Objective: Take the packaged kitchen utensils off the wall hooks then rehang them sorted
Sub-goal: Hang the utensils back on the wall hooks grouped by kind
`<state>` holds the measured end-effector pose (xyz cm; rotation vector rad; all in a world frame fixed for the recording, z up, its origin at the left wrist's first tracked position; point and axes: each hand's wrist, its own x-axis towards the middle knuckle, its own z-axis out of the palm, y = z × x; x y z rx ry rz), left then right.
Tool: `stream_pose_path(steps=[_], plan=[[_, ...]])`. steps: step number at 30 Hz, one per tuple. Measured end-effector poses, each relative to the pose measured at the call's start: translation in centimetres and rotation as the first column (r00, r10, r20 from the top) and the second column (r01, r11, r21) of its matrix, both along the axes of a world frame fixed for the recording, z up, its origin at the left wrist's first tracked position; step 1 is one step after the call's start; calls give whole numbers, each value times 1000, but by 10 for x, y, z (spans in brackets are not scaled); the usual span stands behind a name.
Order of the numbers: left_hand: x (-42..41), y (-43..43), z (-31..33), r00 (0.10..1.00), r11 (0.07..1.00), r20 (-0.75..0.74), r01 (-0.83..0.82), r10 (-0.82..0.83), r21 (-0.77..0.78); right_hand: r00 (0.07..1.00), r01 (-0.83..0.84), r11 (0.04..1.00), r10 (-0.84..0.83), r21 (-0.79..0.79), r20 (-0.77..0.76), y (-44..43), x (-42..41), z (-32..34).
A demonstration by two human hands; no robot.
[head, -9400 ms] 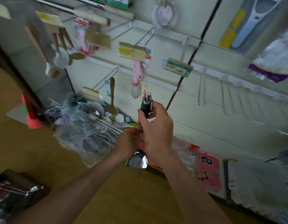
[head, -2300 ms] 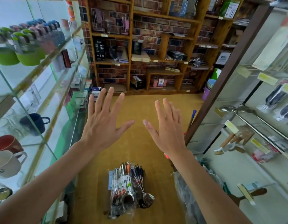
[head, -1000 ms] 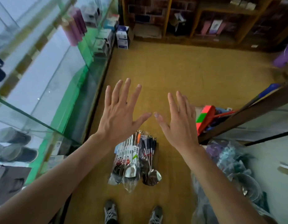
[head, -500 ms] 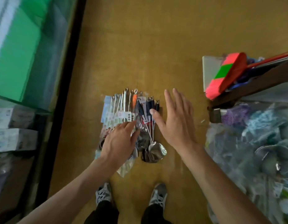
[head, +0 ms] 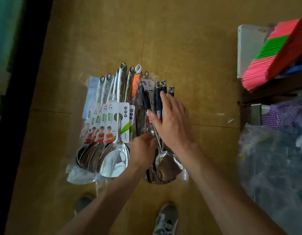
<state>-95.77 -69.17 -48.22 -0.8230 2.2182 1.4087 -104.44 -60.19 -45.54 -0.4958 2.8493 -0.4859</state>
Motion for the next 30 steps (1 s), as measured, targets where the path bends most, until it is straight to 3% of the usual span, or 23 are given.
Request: stream_pose_path(steps=[9, 16, 25, 30], plan=[[-16, 19, -58, 996, 988, 25, -84, 88, -128, 987, 78, 994, -67, -72, 145, -13, -23, -63], [-36, 16, -62, 991, 996, 104, -82, 85, -32, 939, 234, 958, -179, -164, 294, -25, -22, -90], [-39, 18, -54, 987, 994, 159, 8, 9, -108, 903, 287, 952, -233, -103, 362, -21, -33, -65], [-53, 17, -17, 989, 986, 141, 62, -40, -153, 926, 297, 951, -264, -87, 271, -21, -37, -26]])
